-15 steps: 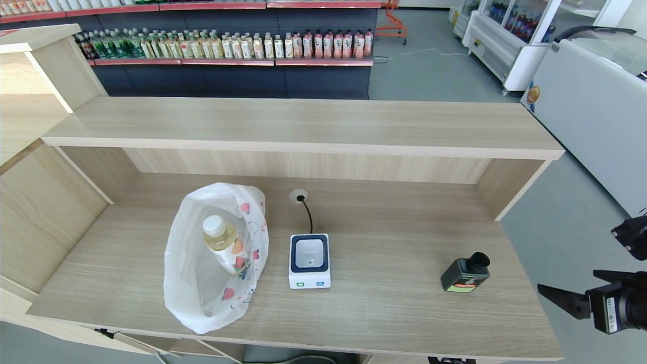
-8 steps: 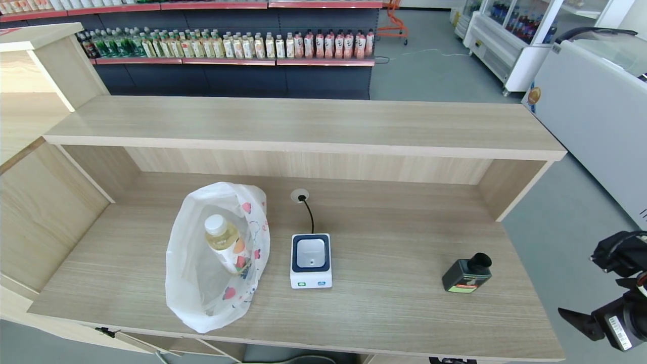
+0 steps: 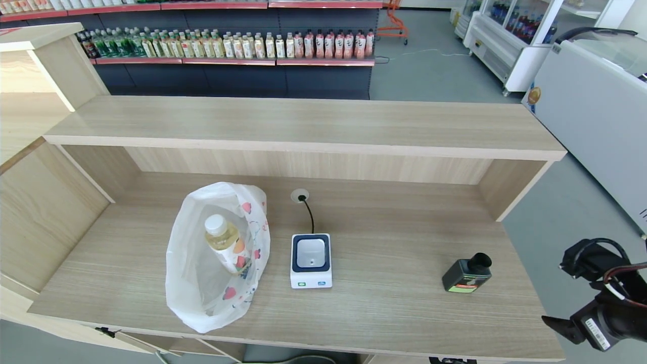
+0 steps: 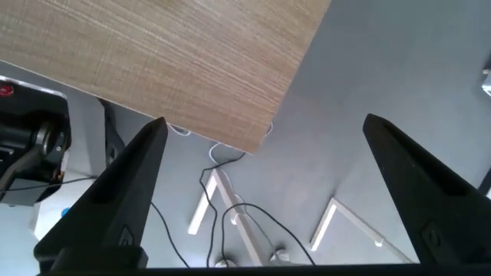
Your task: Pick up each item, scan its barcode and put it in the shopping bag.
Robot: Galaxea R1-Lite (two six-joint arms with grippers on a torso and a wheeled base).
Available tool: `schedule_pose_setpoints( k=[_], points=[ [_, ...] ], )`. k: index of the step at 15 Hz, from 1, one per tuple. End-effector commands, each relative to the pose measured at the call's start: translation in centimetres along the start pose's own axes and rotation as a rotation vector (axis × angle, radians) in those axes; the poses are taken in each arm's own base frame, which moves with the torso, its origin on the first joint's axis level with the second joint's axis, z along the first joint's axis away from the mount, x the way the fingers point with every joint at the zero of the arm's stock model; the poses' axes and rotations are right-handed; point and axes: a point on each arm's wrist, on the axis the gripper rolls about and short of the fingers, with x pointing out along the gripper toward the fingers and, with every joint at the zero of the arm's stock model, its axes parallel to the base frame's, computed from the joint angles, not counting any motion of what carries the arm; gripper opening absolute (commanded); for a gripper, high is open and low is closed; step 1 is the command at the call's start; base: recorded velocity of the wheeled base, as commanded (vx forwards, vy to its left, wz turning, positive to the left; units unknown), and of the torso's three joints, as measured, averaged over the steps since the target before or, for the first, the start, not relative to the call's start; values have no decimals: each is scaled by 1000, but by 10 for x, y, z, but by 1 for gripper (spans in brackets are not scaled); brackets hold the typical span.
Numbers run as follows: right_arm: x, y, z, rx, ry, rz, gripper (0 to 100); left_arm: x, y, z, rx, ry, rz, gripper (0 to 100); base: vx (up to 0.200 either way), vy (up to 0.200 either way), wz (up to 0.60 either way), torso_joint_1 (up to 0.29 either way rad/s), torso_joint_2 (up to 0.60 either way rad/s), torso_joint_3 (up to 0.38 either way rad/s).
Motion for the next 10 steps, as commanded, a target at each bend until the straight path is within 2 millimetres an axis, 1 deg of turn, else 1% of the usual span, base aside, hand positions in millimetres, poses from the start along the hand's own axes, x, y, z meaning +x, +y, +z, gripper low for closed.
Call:
schedule_pose_setpoints(
  k=[1, 4, 8, 10],
  points=[
    [26, 4, -1, -3, 34, 79, 100, 0, 0, 0, 0, -1, 0, 100, 0, 0, 0, 0, 0, 0],
    [50, 6, 7, -16, -5, 138, 100, 0, 0, 0, 0, -1, 0, 100, 0, 0, 0, 0, 0, 0],
    [69, 11, 24, -46, -80, 175, 100, 0, 0, 0, 0, -1, 0, 100, 0, 0, 0, 0, 0, 0],
    [75, 15, 31, -64, -103, 204, 100, 0, 0, 0, 0, -1, 0, 100, 0, 0, 0, 0, 0, 0]
  ],
)
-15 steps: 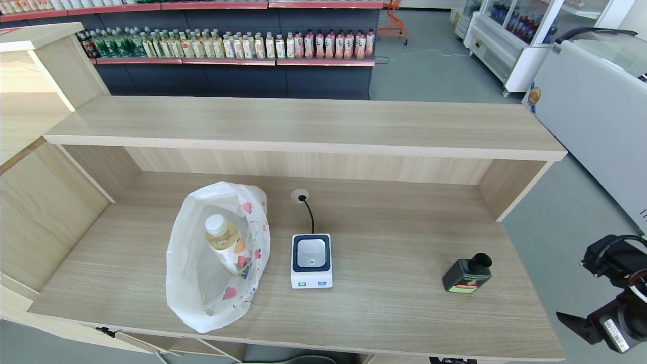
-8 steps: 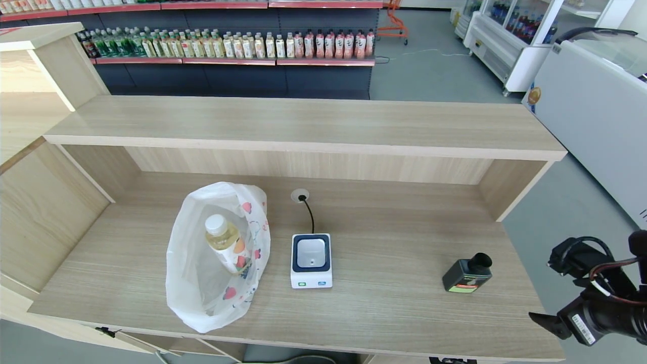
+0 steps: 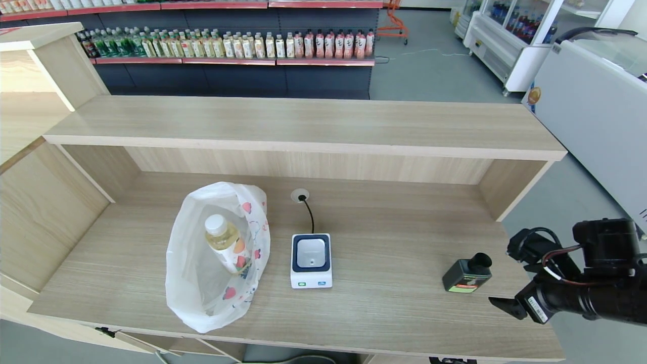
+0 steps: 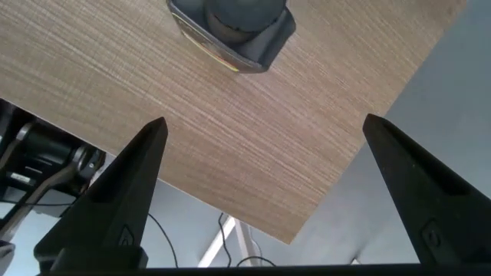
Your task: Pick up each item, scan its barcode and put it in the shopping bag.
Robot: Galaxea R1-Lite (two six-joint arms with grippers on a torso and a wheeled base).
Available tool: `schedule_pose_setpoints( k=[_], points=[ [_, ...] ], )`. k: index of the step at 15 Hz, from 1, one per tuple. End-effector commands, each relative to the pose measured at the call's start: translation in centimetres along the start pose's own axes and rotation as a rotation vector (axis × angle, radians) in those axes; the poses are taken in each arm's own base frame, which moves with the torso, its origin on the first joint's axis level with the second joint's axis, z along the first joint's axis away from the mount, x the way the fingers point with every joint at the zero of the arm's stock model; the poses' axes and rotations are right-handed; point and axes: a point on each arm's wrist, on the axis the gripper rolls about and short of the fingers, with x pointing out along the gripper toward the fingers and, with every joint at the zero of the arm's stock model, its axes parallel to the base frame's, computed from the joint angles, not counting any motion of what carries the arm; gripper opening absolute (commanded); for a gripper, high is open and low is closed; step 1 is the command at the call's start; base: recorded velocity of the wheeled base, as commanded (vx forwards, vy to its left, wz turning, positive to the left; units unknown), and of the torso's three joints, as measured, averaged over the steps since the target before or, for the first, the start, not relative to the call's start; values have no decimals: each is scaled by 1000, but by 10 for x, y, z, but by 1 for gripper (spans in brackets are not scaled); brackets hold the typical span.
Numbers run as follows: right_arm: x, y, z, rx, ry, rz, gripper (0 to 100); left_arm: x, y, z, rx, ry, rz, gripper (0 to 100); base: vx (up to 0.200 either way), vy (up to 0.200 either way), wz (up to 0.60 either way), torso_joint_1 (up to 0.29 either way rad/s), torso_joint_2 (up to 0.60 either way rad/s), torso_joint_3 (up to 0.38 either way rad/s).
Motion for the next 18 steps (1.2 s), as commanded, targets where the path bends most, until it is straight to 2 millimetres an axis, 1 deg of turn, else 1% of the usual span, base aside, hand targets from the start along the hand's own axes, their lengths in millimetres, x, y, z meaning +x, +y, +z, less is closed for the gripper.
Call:
schedule_pose_setpoints(
  k=[1, 3, 5, 6, 9, 13, 15, 16, 18],
  points=[
    [14, 4, 2, -10, 3, 53, 100, 0, 0, 0, 0, 0, 0, 100, 0, 0, 0, 0, 0, 0],
    [21, 7, 5, -20, -1, 84, 100, 0, 0, 0, 0, 0, 0, 100, 0, 0, 0, 0, 0, 0],
    [29, 7, 7, -29, -22, 78, 100, 0, 0, 0, 0, 1, 0, 100, 0, 0, 0, 0, 0, 0],
    [34, 8, 10, -37, -39, 75, 0, 0, 0, 0, 0, 0, 0, 100, 0, 0, 0, 0, 0, 0],
    [41, 12, 11, -47, -49, 83, 0, 0, 0, 0, 0, 0, 0, 100, 0, 0, 0, 0, 0, 0],
    [38, 12, 12, -50, -54, 81, 0, 0, 0, 0, 0, 1, 0, 100, 0, 0, 0, 0, 0, 0],
    [31, 10, 16, -57, -83, 60, 0, 0, 0, 0, 0, 0, 0, 100, 0, 0, 0, 0, 0, 0],
    [24, 8, 18, -59, -105, 41, 100, 0, 0, 0, 0, 0, 0, 100, 0, 0, 0, 0, 0, 0],
    [14, 3, 21, -66, -135, 11, 100, 0, 0, 0, 0, 1, 0, 100, 0, 0, 0, 0, 0, 0]
  ],
)
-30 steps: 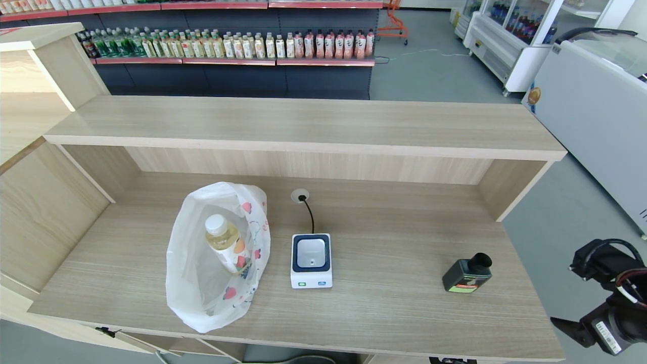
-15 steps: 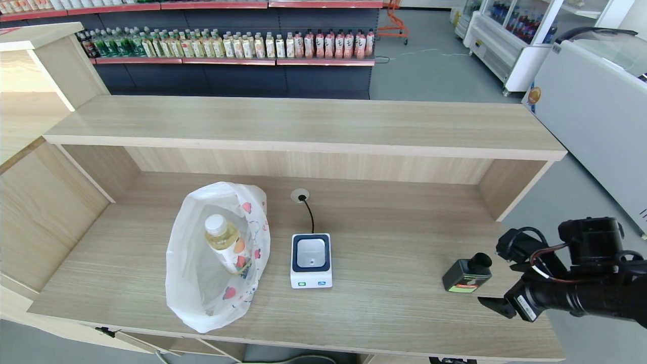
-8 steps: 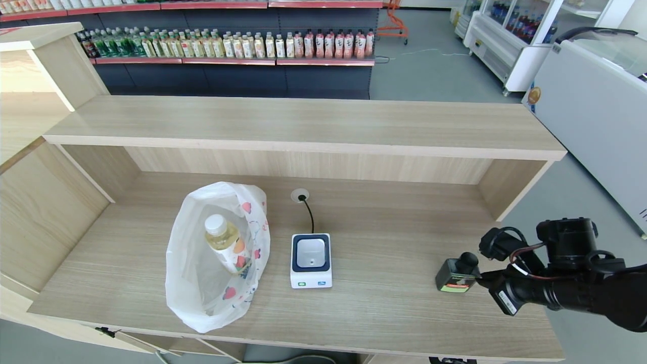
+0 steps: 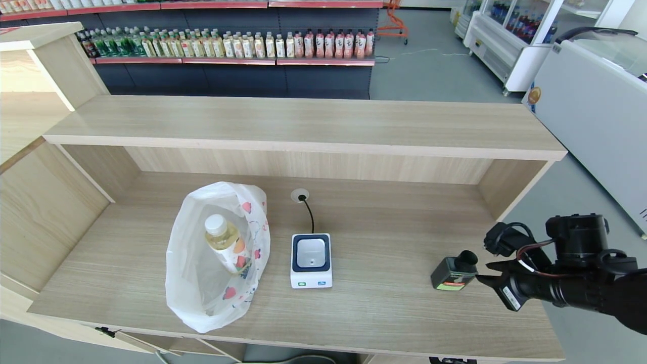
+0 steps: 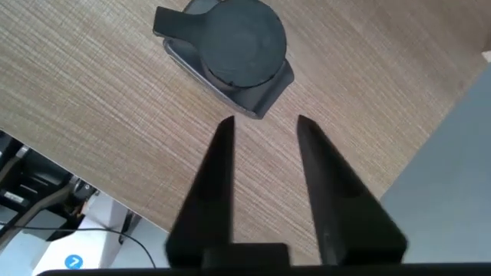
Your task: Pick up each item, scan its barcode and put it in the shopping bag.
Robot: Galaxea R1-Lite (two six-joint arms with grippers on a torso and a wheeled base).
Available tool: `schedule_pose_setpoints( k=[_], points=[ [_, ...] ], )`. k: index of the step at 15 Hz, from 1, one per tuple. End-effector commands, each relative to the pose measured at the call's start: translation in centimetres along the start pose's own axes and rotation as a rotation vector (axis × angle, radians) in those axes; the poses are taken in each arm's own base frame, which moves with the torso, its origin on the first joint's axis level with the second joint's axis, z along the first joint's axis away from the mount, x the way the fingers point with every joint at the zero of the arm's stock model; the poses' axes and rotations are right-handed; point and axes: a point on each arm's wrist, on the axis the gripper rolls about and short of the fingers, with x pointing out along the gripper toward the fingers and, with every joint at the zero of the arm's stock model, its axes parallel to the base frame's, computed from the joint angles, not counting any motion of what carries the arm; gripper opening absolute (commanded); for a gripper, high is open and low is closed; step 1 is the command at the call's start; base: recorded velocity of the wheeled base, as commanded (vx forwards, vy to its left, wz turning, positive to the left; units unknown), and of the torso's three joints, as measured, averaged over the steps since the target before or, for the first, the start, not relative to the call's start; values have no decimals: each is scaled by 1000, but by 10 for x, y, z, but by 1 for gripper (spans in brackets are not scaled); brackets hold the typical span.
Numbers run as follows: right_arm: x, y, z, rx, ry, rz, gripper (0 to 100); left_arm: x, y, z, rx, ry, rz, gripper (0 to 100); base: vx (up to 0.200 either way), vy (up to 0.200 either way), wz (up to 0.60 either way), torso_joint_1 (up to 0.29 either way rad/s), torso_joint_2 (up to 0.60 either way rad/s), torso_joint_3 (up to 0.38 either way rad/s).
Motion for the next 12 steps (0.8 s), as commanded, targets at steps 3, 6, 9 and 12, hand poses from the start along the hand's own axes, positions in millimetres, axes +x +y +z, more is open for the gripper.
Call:
schedule_pose_setpoints(
  k=[3, 6, 9, 12],
  points=[
    [-3, -1, 3, -23, -15, -4, 100, 0, 0, 0, 0, 0, 0, 100, 0, 0, 0, 0, 0, 0],
    [20, 9, 6, -63, -5, 50, 100, 0, 0, 0, 0, 0, 0, 100, 0, 0, 0, 0, 0, 0],
    [42, 18, 8, -78, -14, 107, 100, 0, 0, 0, 0, 0, 0, 100, 0, 0, 0, 0, 0, 0],
    [59, 21, 11, -87, -24, 142, 100, 0, 0, 0, 0, 1, 0, 100, 0, 0, 0, 0, 0, 0]
  ],
)
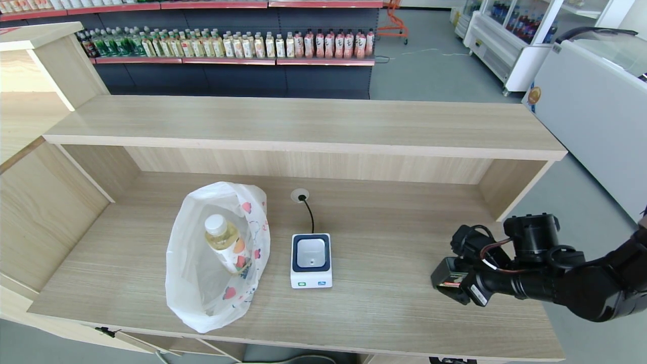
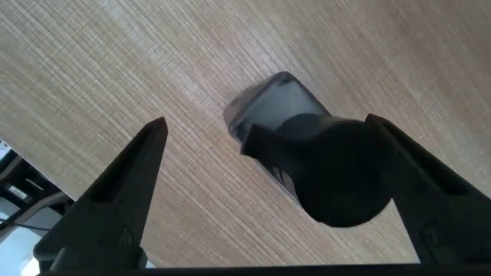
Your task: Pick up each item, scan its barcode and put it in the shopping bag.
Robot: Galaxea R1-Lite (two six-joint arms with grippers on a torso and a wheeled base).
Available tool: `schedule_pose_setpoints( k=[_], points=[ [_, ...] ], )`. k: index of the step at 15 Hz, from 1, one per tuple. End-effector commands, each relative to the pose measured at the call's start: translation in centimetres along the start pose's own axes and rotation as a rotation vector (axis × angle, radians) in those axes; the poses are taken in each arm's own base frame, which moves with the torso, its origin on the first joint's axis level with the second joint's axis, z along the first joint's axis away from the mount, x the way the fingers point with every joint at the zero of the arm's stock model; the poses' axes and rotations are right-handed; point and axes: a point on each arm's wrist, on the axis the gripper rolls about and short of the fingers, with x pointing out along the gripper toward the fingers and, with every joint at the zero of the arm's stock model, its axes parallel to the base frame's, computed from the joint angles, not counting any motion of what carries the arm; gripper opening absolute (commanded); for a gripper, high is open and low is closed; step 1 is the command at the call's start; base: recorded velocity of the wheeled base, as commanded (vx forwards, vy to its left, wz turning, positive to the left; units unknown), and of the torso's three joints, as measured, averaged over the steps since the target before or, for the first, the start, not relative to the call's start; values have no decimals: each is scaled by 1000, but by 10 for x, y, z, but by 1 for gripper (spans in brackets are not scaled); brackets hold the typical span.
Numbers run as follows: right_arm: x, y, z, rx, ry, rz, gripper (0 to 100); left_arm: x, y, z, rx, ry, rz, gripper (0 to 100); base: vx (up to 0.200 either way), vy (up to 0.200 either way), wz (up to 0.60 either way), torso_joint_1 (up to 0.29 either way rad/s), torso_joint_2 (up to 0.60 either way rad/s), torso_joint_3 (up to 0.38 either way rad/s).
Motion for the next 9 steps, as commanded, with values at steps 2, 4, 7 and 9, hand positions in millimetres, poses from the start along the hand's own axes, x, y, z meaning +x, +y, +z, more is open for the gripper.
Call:
schedule_pose_setpoints(
  k=[2, 4, 7, 9],
  points=[
    [18, 4, -1, -6, 14, 32, 0, 0, 0, 0, 0, 0, 0, 100, 0, 0, 0, 0, 0, 0],
    [18, 5, 0, -10, 6, 30, 0, 0, 0, 0, 0, 0, 0, 100, 0, 0, 0, 0, 0, 0],
    [4, 9, -2, -18, -12, 11, 0, 0, 0, 0, 0, 0, 0, 100, 0, 0, 0, 0, 0, 0],
    [-13, 11, -3, -23, -57, -28, 0, 0, 0, 0, 0, 0, 0, 100, 0, 0, 0, 0, 0, 0]
  ],
)
